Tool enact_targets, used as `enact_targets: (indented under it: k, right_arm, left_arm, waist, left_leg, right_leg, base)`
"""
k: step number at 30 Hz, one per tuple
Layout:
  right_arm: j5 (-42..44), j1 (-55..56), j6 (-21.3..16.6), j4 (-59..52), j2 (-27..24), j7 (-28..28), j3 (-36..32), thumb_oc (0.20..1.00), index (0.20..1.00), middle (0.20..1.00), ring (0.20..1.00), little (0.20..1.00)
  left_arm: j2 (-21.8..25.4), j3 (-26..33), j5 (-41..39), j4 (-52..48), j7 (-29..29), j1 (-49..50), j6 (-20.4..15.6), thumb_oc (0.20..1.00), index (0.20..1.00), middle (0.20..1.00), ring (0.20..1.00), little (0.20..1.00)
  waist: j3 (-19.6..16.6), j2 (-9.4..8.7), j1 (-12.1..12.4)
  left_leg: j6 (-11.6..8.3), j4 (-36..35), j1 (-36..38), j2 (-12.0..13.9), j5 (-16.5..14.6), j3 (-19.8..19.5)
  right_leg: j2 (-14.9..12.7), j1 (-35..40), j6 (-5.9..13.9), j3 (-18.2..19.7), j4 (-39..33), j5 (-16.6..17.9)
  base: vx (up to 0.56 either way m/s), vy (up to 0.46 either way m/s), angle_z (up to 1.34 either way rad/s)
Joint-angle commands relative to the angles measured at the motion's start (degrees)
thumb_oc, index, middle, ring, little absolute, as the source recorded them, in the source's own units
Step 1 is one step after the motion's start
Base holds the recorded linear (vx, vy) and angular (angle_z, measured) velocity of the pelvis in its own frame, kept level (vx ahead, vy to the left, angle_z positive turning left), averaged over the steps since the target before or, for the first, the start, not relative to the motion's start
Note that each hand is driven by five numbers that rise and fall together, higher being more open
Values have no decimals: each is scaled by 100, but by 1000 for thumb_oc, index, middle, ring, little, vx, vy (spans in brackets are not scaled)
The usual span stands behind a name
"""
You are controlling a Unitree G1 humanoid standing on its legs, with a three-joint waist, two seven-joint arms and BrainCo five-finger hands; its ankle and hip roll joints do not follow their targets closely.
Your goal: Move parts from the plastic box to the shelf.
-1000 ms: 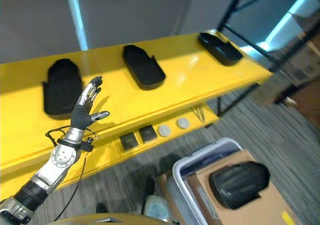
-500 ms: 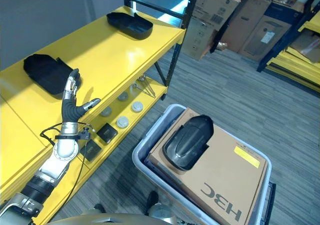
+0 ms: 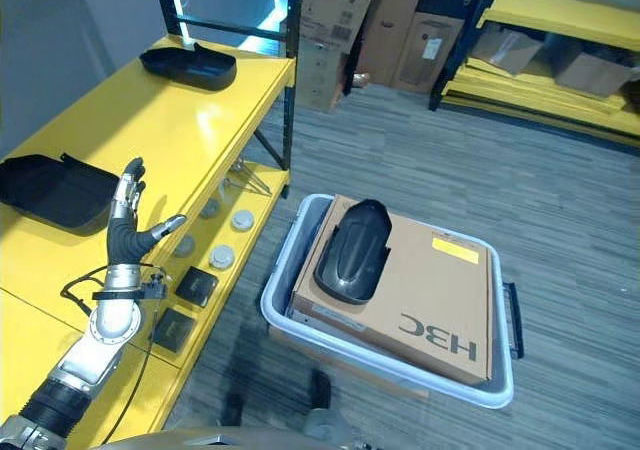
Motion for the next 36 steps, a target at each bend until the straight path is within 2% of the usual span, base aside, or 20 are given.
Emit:
enact_targets:
  k: [1,3,4,5,6,8,9,10,11,12,13,15,18,22,25,30,33,36]
  right_arm:
    - [-254,-253,-473,-284,-134,-602,260,1000,1000,1000,1000,1000]
    - [-230,-229,-775,-423,-111,-795,249,1000,1000,1000,1000,1000]
    - [-390,-226,-907,-488,-111,-923,232,1000,1000,1000,1000,1000]
    - [-577,-203,-1085,-564,-135,-1126,225,1000,1000,1000,1000,1000]
    - [-676,-132,-1412,-707,-206,-1372,233,1000,1000,1000,1000,1000]
    - [-664,-40,-1902,-939,-277,-1607,237,1000,1000,1000,1000,1000]
    - [-794,43,-2277,-1377,-356,-1889,257,1000,1000,1000,1000,1000]
    - [-1115,141,-2754,-2517,-559,-2360,363,1000,1000,1000,1000,1000]
    - [-1183,241,-2551,-3225,-662,-2511,407,1000,1000,1000,1000,1000]
    - [-1578,444,-2808,-4194,-857,-2838,379,1000,1000,1000,1000,1000]
    - [-1982,749,-3548,-5302,-1210,-3150,260,1000,1000,1000,1000,1000]
    - [-1917,859,-3542,-5988,-1414,-3115,127,1000,1000,1000,1000,1000]
    - [-1703,1026,-3804,-6993,-1667,-3053,-116,1000,1000,1000,1000,1000]
    - [-1580,951,-3449,-7595,-1851,-2692,-155,1000,1000,1000,1000,1000]
    - [-1772,603,-3164,-7530,-1912,-2882,11,1000,1000,1000,1000,1000]
    - [-1717,-569,-2636,-6771,-2037,-3638,377,1000,1000,1000,1000,1000]
    - [-1678,-1798,-2316,-5893,-2167,-4146,462,1000,1000,1000,1000,1000]
    - [-1552,-3307,-1745,-5085,-2316,-4383,702,1000,1000,1000,1000,1000]
  left_arm:
    - [95,-217,191,199,-55,-461,-417,1000,1000,1000,1000,1000]
    - [117,-292,209,316,-147,-452,-471,1000,1000,1000,1000,1000]
    - [149,-310,55,327,-444,-453,-412,1000,1000,1000,1000,1000]
    - [180,-379,-53,367,-786,-492,-297,1000,1000,1000,1000,1000]
    - [174,-583,24,540,-956,-590,-322,1000,1000,1000,1000,1000]
    - [140,-770,-28,653,-1105,-638,-159,1000,1000,1000,1000,1000]
    - [133,-881,-129,734,-1137,-629,-13,1000,1000,1000,1000,1000]
    - [120,-877,-146,829,-1144,-513,53,1000,1000,1000,1000,1000]
    - [125,-850,-74,859,-1123,-433,36,1000,1000,1000,1000,1000]
    - [164,-780,121,932,-1047,-258,39,1000,1000,1000,1000,1000]
    - [191,-742,0,1187,-961,7,76,1000,1000,1000,1000,1000]
    - [180,-708,-173,1314,-1004,138,95,1000,1000,1000,1000,1000]
    - [-4,-672,-466,1787,-1059,376,198,1000,1000,1000,1000,1000]
    - [-291,-558,-530,2547,-1031,538,485,1000,1000,1000,1000,1000]
    - [-410,-523,-371,3021,-1210,574,606,1000,1000,1000,1000,1000]
    - [-490,-689,-303,3674,-1714,378,596,1000,1000,1000,1000,1000]
    - [-487,-870,-399,4095,-1765,-14,460,1000,1000,1000,1000,1000]
    - [-525,-1024,-619,4612,-1820,-514,354,1000,1000,1000,1000,1000]
  waist:
    - [189,343,23]
    - [228,285,27]
    - [250,271,18]
    - [265,275,-6]
    - [256,296,-114]
    - [198,301,-204]
    - [165,296,-277]
    - [159,274,-384]
    - [155,267,-434]
    - [144,253,-544]
    - [106,265,-682]
    - [95,265,-735]
    - [104,268,-811]
    - [140,270,-786]
    - [191,273,-648]
    - [392,304,-343]
    - [671,335,-153]
    - [989,396,10]
  left_leg:
    - [-78,17,-122,16,-44,390]
    - [-76,10,-95,80,-62,732]
    - [-54,13,-76,111,-85,862]
    - [-28,9,-73,144,-88,954]
    - [21,-4,-86,155,-77,938]
    - [39,-11,-90,154,-80,942]
    - [29,-8,-57,171,-91,969]
    - [4,12,-24,213,-102,1056]
    - [-1,16,-6,224,-108,1080]
    - [-8,16,18,243,-113,1135]
    - [-36,-8,55,269,-120,1206]
    - [-52,-11,70,292,-123,1242]
    - [-84,-11,71,327,-112,1285]
    - [-110,-11,29,335,-83,1279]
    - [-138,-11,-53,330,-40,1214]
    - [-171,-11,-288,312,48,1070]
    - [-183,-11,-553,285,139,965]
    - [-209,-11,-851,249,237,831]
  right_leg:
    - [42,100,369,-5,339,179]
    - [-85,5,486,-293,400,258]
    - [-128,-58,523,-366,452,274]
    - [-145,-114,542,-341,555,253]
    - [-97,-119,517,-138,692,160]
    - [-59,-44,504,-11,604,151]
    - [-60,-21,510,13,502,203]
    - [-50,17,502,37,363,252]
    - [-35,43,492,66,312,262]
    - [-6,75,482,115,232,271]
    - [47,159,475,154,95,266]
    - [64,182,483,156,60,248]
    - [84,194,483,169,34,220]
    - [78,192,452,133,16,187]
    - [45,167,439,52,0,197]
    - [-19,44,436,-102,-10,232]
    - [-57,-152,437,-193,-10,291]
    - [-86,-374,419,-282,-10,345]
  base:
    - [-118,129,-55]
    - [-107,49,-103]
    - [-77,-18,-97]
    - [-62,-59,-104]
    - [-34,-78,-82]
    - [12,-100,-53]
    - [61,-146,-10]
    - [66,-138,-4]
    - [63,-135,-5]
    - [84,-131,-46]
    - [84,-119,-55]
    - [58,-60,-39]
    - [40,-50,-9]
    - [43,-20,-3]
    - [33,-11,2]
    - [-25,-3,15]
    - [-166,0,28]
    - [-170,7,33]
